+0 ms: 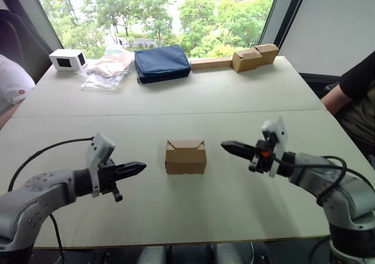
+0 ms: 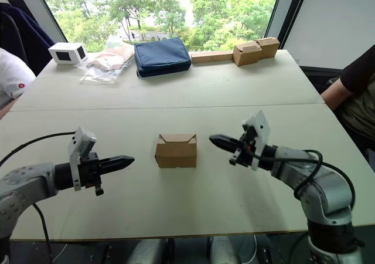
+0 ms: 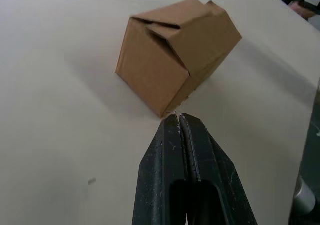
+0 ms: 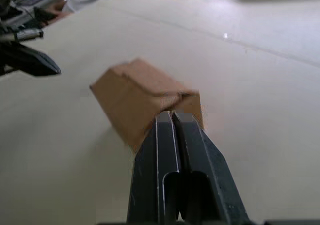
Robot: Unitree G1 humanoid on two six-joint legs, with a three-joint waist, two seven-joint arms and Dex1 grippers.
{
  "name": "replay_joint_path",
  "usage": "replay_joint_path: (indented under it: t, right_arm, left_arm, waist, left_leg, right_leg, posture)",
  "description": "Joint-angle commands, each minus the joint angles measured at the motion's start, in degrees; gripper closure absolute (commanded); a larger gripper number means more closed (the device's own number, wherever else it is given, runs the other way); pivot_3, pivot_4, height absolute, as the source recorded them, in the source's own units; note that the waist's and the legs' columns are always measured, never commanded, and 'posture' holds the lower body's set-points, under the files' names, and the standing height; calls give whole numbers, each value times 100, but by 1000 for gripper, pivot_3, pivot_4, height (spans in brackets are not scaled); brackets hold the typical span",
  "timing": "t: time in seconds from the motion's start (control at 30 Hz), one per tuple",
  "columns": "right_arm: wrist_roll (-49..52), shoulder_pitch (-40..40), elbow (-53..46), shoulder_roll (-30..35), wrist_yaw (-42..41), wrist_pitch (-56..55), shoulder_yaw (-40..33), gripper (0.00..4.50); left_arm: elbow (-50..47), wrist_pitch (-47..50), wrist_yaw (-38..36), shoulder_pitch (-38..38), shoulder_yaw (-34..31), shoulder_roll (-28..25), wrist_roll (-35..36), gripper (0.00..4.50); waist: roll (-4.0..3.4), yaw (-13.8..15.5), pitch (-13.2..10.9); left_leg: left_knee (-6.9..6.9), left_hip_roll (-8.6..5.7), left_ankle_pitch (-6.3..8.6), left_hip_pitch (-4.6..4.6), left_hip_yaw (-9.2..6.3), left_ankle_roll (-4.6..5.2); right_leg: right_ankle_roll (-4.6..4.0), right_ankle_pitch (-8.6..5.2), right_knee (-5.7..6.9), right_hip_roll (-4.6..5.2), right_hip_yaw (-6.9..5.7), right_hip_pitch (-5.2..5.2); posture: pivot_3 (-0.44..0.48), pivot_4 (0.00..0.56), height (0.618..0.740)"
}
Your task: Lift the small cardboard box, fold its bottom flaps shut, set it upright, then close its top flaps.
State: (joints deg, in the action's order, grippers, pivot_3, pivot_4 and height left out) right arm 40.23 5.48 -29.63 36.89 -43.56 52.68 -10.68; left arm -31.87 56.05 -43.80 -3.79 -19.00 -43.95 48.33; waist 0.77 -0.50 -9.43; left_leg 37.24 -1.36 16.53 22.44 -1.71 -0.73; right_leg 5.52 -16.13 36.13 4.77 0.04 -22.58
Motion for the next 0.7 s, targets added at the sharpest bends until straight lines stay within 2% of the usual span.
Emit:
replay_joint_path:
  t: [0.03,0.13,0.3,0.47,0.7]
  right_arm:
    - [-212,-543,-224,495,-323,-306,5,4500]
    - [-357,-853,-107,724,-434,-566,-19,4500]
    - [-455,-940,107,871,-534,-802,-60,4500]
    - [-554,-861,292,1013,-669,-963,29,4500]
    - [-548,-733,426,977,-764,-1035,147,4500]
  left_arm:
    - [-209,-493,-177,-440,95,-137,-356,4479]
    - [-110,-954,-302,-868,236,-93,-683,4479]
    - [75,-1400,-283,-1158,331,26,-999,4479]
    - [35,-1450,-82,-1192,381,305,-970,4479]
    - [4,-1419,8,-1308,304,419,-878,4479]
  waist:
    - [0,0,0]
    - [-4,-18,0]
    - [-8,5,1]
    - [-9,86,2]
    - [-10,120,2]
  left_leg:
    - [-4,0,0,1,1,0]
    - [-8,0,0,2,4,0]
    - [-6,5,-1,-2,5,-1]
    - [-6,5,0,2,6,-1]
    - [-6,6,0,2,6,-1]
  right_leg:
    - [0,0,-4,1,0,-2]
    - [-2,-1,-6,1,0,-5]
    - [-11,-2,-5,0,0,-4]
    - [-11,-2,-13,2,0,-2]
    - [-11,-2,-11,1,-1,-5]
  posture:
    - [0,150,740]
    - [0,150,740]
    - [0,150,740]
    - [0,150,740]
    - [0,150,740]
